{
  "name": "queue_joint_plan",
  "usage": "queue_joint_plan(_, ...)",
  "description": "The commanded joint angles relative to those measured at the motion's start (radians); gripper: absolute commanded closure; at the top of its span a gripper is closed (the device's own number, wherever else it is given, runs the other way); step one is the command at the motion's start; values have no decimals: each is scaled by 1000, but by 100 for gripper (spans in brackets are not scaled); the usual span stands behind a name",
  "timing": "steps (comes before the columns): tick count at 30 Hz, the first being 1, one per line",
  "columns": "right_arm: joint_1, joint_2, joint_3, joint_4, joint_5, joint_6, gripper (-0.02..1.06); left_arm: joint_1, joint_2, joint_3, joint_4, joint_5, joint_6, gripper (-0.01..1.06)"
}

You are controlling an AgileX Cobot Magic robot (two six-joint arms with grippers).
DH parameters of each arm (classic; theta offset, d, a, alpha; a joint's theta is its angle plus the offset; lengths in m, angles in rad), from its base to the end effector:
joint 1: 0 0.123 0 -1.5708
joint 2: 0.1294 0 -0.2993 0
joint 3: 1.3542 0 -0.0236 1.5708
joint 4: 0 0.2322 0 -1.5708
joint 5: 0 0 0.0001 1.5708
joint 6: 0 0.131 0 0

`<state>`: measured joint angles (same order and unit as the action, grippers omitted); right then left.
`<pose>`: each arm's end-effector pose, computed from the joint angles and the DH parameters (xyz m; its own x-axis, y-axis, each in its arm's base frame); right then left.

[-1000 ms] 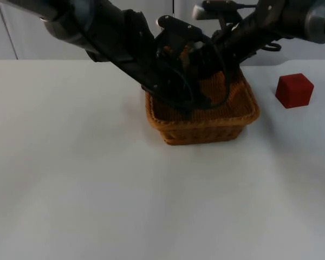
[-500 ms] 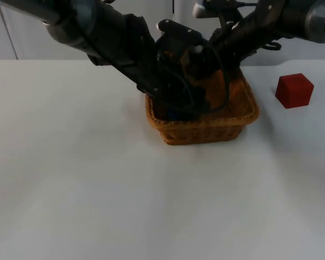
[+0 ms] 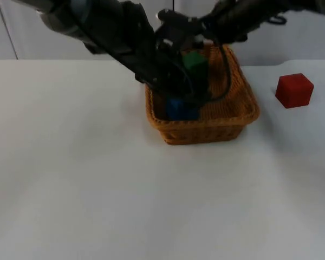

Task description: Pick up one cube with each hand and place exactly two cubes into the same basket, leaving the remaining cube outside.

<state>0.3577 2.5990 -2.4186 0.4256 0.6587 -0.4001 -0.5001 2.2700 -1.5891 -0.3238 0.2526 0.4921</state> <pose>0.5540 0.2424 0.1626 -0.5787 -0.2740 -0.7681 -0.5519 0.8250 0.1215 0.4460 -0.2556 0.1182 -0.5466 0.4997 -0.6720 0.6316 0.7729 0.0610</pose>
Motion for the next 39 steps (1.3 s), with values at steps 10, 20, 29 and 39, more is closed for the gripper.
queue_joint_plan(10, -1, -237, -6, -5, 207, -83, 25, 1, -237, -5, 20, 86, 1, 23)
queue_joint_plan(20, -10, -324, -6, -4, 338, -58, 25, 1, -345, -1, 25, 145, -12, 23)
queue_joint_plan(29, -38, -371, -6, -21, 482, 6, 25, 1, -396, -1, 26, 287, -37, 23)
queue_joint_plan(39, -38, -530, 146, -83, 529, 23, 25, 13, -493, 31, 44, 344, -92, 23)
